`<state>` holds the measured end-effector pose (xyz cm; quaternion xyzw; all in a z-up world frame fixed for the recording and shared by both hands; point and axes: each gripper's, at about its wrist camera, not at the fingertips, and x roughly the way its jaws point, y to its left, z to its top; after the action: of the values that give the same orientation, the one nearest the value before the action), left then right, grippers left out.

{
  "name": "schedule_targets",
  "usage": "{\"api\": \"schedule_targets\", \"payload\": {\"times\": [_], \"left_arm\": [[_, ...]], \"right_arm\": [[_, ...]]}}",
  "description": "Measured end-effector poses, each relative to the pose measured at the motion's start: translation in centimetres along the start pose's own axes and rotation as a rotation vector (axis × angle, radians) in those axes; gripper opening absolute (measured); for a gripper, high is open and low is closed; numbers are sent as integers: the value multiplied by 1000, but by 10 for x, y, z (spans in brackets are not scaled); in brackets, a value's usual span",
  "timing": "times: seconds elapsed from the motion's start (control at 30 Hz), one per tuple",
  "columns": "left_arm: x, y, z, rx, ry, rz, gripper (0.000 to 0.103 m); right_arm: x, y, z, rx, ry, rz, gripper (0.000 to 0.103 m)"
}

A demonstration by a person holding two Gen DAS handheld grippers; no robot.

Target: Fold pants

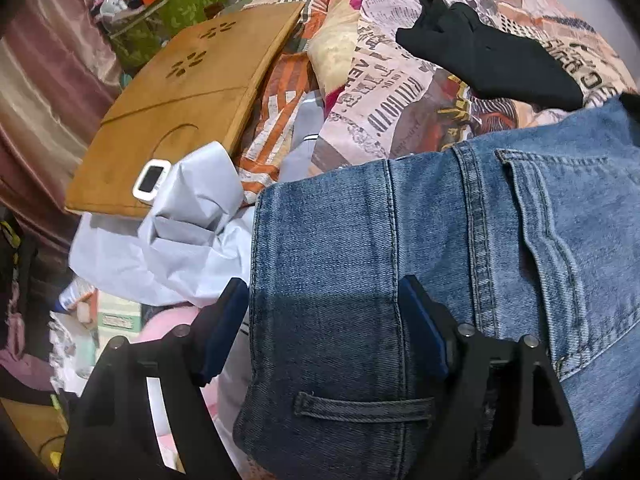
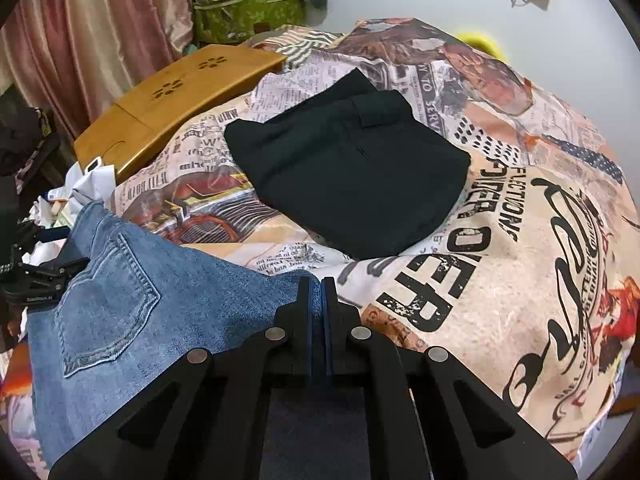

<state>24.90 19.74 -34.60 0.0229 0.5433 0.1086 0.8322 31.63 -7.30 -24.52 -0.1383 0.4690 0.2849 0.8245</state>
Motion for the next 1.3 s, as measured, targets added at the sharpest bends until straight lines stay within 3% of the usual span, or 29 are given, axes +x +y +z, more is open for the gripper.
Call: {"api": "schedule_targets", "payload": {"times": [0.13, 0.3, 0.43, 0.53, 0.7, 0.93, 1.07, 1.2, 1.3], "left_arm": [[-10, 4, 0, -33, 17, 23, 77], [-53, 16, 0, -65, -39, 10, 72], [-85, 27, -4, -112, -81, -36, 75], [-94, 33, -13, -150, -56, -121, 77], [-94, 33, -36, -188, 9, -157, 79], [-76, 36, -66, -342, 112, -376, 79], [-65, 35, -68, -410, 151, -459, 79], [-60, 25, -60, -420, 146, -502, 79], [-53, 17, -54, -404, 157, -474, 77]], "right_arm": [[-32, -5, 4, 15, -58, -91, 3], [-74, -14, -2, 40, -45, -11, 6], [-98, -2, -23, 19, -59, 19, 27], [-108, 7, -39, 12, -63, 38, 31], [-121, 18, -71, 20, -69, 58, 41], [-132, 20, -114, 81, -44, 82, 42], [-140, 22, -130, 119, -32, 106, 42], [-148, 30, -142, 122, -26, 128, 43], [-148, 38, -149, 108, -17, 139, 45]]}}
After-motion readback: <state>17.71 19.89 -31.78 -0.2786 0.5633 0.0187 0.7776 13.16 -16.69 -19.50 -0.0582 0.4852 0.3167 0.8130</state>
